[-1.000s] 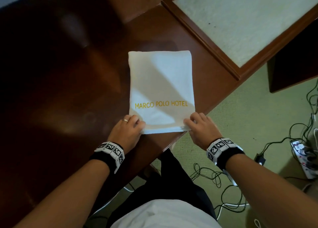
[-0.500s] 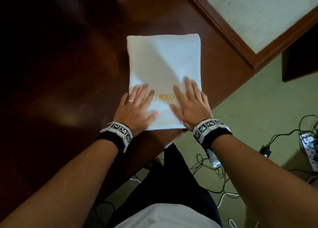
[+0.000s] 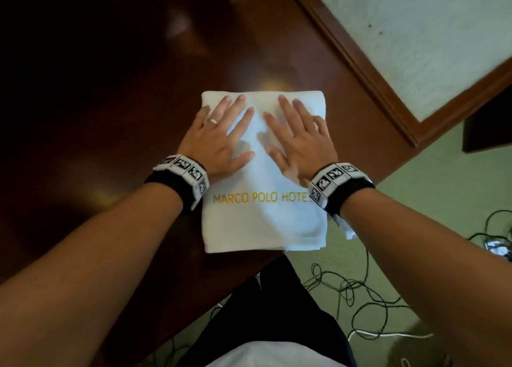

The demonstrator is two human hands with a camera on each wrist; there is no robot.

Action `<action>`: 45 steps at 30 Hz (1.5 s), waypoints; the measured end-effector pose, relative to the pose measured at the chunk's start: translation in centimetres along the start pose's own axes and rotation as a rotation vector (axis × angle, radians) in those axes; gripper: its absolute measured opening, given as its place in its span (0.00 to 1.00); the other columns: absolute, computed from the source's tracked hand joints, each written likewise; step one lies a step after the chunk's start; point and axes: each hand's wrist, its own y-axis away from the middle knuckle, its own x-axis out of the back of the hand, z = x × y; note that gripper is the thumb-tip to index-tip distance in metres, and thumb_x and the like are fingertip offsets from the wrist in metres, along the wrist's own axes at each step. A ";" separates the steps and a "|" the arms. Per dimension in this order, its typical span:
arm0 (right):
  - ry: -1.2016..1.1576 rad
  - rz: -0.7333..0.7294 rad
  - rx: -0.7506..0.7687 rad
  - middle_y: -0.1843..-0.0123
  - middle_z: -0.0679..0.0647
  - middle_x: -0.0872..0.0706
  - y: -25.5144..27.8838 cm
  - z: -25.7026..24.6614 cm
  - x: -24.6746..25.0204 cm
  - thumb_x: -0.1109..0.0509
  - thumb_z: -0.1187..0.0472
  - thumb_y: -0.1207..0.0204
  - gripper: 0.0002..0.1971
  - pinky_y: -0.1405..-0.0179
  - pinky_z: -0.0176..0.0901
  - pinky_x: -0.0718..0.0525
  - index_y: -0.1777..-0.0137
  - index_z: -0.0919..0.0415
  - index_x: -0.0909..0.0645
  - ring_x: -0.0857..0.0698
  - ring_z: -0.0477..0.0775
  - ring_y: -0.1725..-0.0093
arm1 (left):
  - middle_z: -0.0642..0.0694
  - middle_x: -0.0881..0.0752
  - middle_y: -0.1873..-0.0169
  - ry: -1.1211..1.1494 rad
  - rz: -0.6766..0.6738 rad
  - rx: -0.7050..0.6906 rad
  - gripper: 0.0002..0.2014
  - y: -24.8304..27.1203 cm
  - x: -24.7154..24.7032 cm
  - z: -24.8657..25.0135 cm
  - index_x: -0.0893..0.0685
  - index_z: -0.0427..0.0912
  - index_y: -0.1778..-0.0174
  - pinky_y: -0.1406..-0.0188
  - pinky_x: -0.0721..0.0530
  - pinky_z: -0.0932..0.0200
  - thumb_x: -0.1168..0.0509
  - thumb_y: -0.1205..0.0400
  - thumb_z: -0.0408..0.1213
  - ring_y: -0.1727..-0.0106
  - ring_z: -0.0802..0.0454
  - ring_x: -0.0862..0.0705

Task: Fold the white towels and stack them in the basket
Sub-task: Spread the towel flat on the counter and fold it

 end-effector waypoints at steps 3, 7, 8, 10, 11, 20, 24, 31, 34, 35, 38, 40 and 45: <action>-0.022 -0.104 -0.069 0.10 0.54 0.56 0.5 1.4 -1.9 0.54 0.36 0.14 0.33 0.19 0.68 0.44 0.12 0.48 0.50 0.54 0.57 0.12 | 0.48 0.54 0.11 0.019 -0.092 0.103 0.42 -0.7 -1.5 -0.5 0.50 0.48 0.11 0.18 0.47 0.31 0.57 0.18 0.70 0.11 0.45 0.52; -0.069 -0.129 -0.253 0.10 0.50 0.57 3.5 3.2 -2.1 0.57 0.33 0.15 0.36 0.19 0.65 0.46 0.12 0.49 0.54 0.55 0.55 0.12 | 0.52 0.63 0.11 0.084 -0.167 0.246 0.43 1.9 -2.3 -1.4 0.61 0.50 0.11 0.16 0.56 0.34 0.61 0.17 0.72 0.11 0.49 0.59; -0.094 -0.148 -0.311 0.10 0.51 0.55 4.3 3.3 -1.8 0.56 0.33 0.15 0.36 0.19 0.64 0.45 0.12 0.49 0.54 0.53 0.57 0.12 | 0.50 0.59 0.11 0.109 -0.172 0.304 0.44 2.8 -2.0 -1.1 0.59 0.48 0.11 0.17 0.53 0.35 0.60 0.17 0.72 0.11 0.47 0.57; -0.179 -0.170 -0.433 0.12 0.56 0.44 5.9 3.3 -1.2 0.52 0.34 0.16 0.37 0.23 0.62 0.40 0.12 0.53 0.49 0.42 0.61 0.16 | 0.42 0.40 0.13 0.148 -0.164 0.432 0.44 4.7 -1.5 -0.1 0.44 0.42 0.13 0.22 0.40 0.37 0.56 0.17 0.71 0.15 0.40 0.42; -0.218 -0.160 -0.478 0.16 0.58 0.37 6.8 3.0 -0.9 0.49 0.35 0.16 0.37 0.26 0.62 0.36 0.14 0.56 0.45 0.35 0.63 0.20 | 0.39 0.29 0.20 0.158 -0.153 0.486 0.42 5.7 -1.3 0.6 0.34 0.40 0.19 0.28 0.33 0.38 0.53 0.17 0.71 0.21 0.37 0.33; -0.683 -0.157 -0.802 0.42 0.57 0.15 11.2 -2.1 -1.5 0.35 0.27 0.31 0.34 0.39 0.56 0.18 0.38 0.55 0.21 0.17 0.62 0.40 | 0.39 0.12 0.43 0.720 -0.211 0.862 0.36 9.9 -1.4 5.6 0.17 0.42 0.45 0.45 0.15 0.49 0.32 0.32 0.73 0.41 0.36 0.14; -0.808 -0.227 -0.943 0.40 0.57 0.13 10.8 -2.7 -1.4 0.24 0.33 0.34 0.36 0.40 0.52 0.16 0.37 0.61 0.20 0.15 0.61 0.41 | 0.45 0.09 0.50 0.937 -0.199 0.854 0.20 10.2 -1.9 6.3 0.09 0.40 0.47 0.52 0.19 0.58 0.22 0.25 0.53 0.46 0.47 0.11; -0.838 -0.082 -1.005 0.33 0.62 0.19 11.2 -4.2 2.6 0.26 0.45 0.25 0.28 0.36 0.55 0.20 0.34 0.64 0.25 0.18 0.66 0.35 | 0.39 0.14 0.40 0.984 0.030 0.789 0.24 10.3 2.3 8.3 0.19 0.35 0.41 0.40 0.19 0.52 0.21 0.26 0.45 0.35 0.39 0.18; -0.829 0.000 -0.991 0.40 0.61 0.15 11.1 -3.5 6.5 0.26 0.46 0.26 0.23 0.43 0.55 0.16 0.40 0.62 0.23 0.15 0.66 0.43 | 0.41 0.15 0.44 0.960 0.100 0.690 0.21 9.0 6.0 9.4 0.21 0.37 0.43 0.47 0.20 0.53 0.23 0.25 0.44 0.37 0.40 0.19; -0.816 0.029 -0.983 0.41 0.61 0.15 11.2 -2.9 7.7 0.26 0.45 0.26 0.23 0.44 0.55 0.15 0.41 0.62 0.23 0.14 0.66 0.45 | 0.43 0.15 0.47 0.959 0.119 0.663 0.20 8.4 7.3 9.7 0.20 0.38 0.44 0.50 0.21 0.55 0.23 0.25 0.44 0.39 0.41 0.18; -0.814 0.133 -0.962 0.43 0.59 0.14 11.8 -0.8 11.6 0.26 0.44 0.28 0.22 0.46 0.53 0.16 0.44 0.60 0.23 0.15 0.65 0.47 | 0.45 0.13 0.49 0.971 0.188 0.564 0.20 6.6 11.2 10.7 0.19 0.40 0.46 0.50 0.20 0.57 0.22 0.27 0.45 0.41 0.43 0.15; -0.817 0.203 -0.960 0.43 0.58 0.14 12.2 0.9 14.2 0.26 0.43 0.27 0.23 0.46 0.51 0.17 0.42 0.59 0.22 0.15 0.63 0.47 | 0.44 0.11 0.47 0.977 0.223 0.494 0.22 5.1 13.8 11.8 0.18 0.39 0.45 0.46 0.17 0.54 0.21 0.27 0.46 0.40 0.42 0.15; -0.770 0.363 -0.954 0.41 0.60 0.13 13.2 6.2 19.9 0.26 0.43 0.27 0.26 0.43 0.51 0.17 0.37 0.61 0.20 0.15 0.64 0.42 | 0.45 0.12 0.47 0.981 0.289 0.355 0.25 0.3 20.4 15.5 0.18 0.43 0.46 0.53 0.23 0.57 0.25 0.31 0.56 0.43 0.42 0.15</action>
